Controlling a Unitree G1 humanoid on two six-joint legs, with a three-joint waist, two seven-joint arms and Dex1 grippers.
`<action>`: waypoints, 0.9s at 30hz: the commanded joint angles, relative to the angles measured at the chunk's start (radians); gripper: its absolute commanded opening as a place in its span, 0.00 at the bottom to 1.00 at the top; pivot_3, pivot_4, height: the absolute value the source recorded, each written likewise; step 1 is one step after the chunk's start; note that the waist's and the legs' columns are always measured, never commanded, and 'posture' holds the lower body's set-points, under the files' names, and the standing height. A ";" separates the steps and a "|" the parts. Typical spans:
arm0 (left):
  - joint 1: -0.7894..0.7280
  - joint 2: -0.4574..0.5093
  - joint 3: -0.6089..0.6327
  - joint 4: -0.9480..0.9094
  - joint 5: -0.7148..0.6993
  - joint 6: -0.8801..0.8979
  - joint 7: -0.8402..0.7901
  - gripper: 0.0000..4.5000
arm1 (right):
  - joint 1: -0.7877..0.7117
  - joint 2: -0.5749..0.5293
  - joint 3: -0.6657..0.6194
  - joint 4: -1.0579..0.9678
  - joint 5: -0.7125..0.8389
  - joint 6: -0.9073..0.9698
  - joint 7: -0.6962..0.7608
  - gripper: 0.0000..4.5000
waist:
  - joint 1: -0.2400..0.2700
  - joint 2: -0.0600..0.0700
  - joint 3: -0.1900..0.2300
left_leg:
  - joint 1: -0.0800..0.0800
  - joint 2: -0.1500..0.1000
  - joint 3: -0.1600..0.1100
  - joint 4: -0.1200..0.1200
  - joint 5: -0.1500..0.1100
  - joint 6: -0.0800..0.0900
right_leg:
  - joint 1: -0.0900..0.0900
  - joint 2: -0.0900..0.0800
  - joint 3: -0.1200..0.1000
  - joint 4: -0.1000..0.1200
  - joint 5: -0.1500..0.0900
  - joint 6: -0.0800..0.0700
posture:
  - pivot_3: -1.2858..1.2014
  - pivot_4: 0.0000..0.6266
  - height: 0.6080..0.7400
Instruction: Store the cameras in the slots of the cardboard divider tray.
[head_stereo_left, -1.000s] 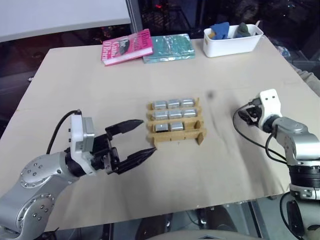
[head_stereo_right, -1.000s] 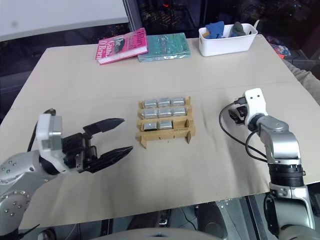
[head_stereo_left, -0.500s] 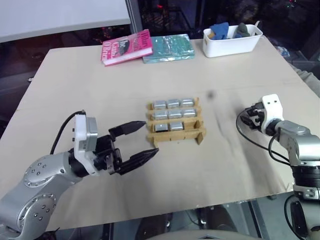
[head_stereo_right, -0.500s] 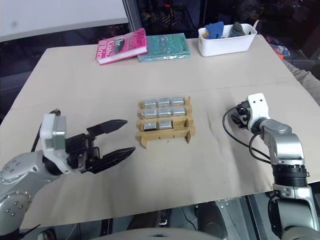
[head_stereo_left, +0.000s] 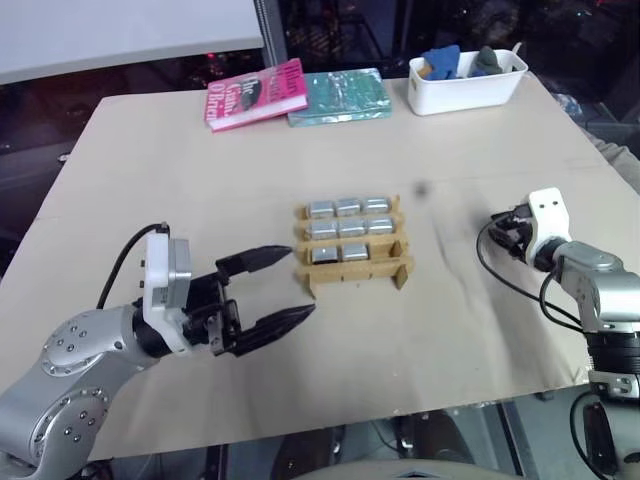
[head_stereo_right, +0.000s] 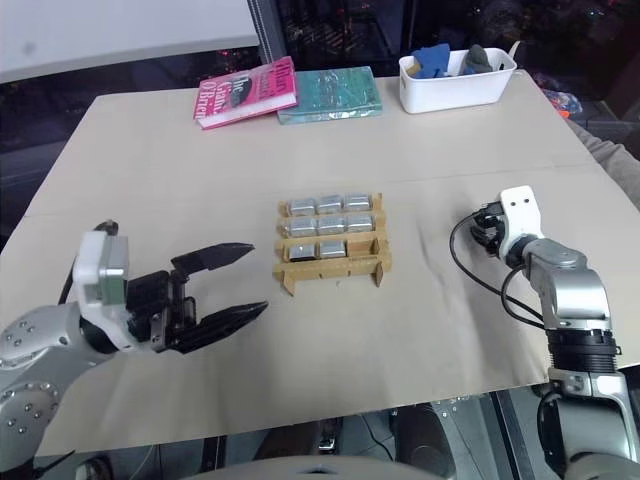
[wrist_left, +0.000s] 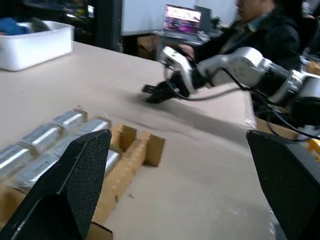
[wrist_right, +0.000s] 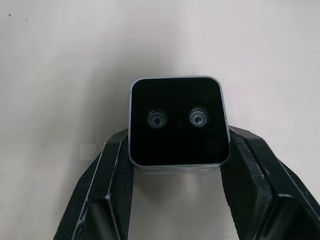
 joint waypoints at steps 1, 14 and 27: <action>-0.088 0.034 -0.005 -0.008 -0.219 0.130 0.234 1.00 | 0.005 -0.040 0.092 -0.255 -0.007 -0.220 0.142 0.42 | -0.002 0.000 0.000 | 0.000 0.000 0.000 0.000 0.000 0.000 | 0.000 0.000 0.000 0.000 0.000 0.000 | 0.52 0.24 1.00; -0.536 0.008 -0.305 0.238 -0.732 0.326 0.807 1.00 | -0.074 0.096 0.373 -0.491 -0.133 -0.409 0.195 0.42 | 0.001 -0.002 0.000 | 0.001 -0.002 -0.003 0.011 0.001 -0.002 | 0.002 0.001 -0.002 0.008 0.000 0.000 | 0.52 0.24 1.00; -0.609 -0.067 -0.352 0.308 -0.696 0.355 0.815 0.79 | -0.085 0.121 0.351 -0.590 -0.087 -0.338 0.208 0.42 | 0.002 -0.002 0.000 | 0.001 -0.001 -0.004 0.010 0.002 -0.004 | 0.001 0.002 -0.003 0.008 0.000 0.000 | 0.52 0.24 1.00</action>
